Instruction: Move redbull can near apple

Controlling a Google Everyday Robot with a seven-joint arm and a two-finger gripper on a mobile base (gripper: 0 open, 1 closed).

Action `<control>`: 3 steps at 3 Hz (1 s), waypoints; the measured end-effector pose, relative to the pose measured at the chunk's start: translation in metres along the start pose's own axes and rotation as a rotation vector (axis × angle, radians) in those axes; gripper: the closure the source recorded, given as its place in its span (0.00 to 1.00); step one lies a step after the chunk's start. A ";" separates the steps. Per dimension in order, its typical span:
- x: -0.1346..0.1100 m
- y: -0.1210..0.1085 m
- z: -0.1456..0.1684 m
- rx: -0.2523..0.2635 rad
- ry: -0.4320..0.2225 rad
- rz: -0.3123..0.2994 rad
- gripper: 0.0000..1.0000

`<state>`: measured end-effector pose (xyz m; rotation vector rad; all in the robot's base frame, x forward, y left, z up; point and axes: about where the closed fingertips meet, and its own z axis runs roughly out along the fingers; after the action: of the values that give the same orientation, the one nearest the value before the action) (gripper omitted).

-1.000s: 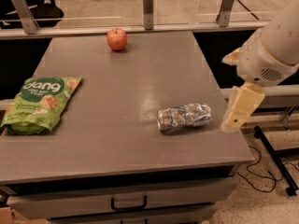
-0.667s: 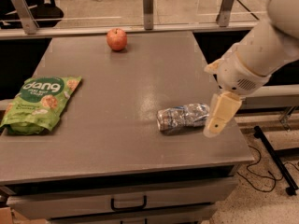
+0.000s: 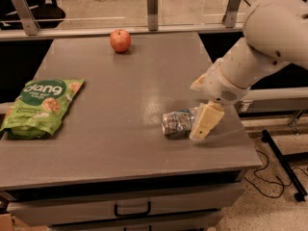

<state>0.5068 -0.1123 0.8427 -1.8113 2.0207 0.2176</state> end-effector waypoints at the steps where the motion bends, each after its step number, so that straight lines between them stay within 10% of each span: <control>1: -0.006 -0.006 0.010 -0.008 -0.011 -0.008 0.41; 3: -0.008 -0.045 -0.003 0.059 -0.012 -0.011 0.88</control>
Offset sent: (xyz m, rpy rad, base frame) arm 0.0346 0.0106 -0.0065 0.0156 -0.0123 0.0059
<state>0.5508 -0.1126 0.8553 -1.7809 1.9871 0.1633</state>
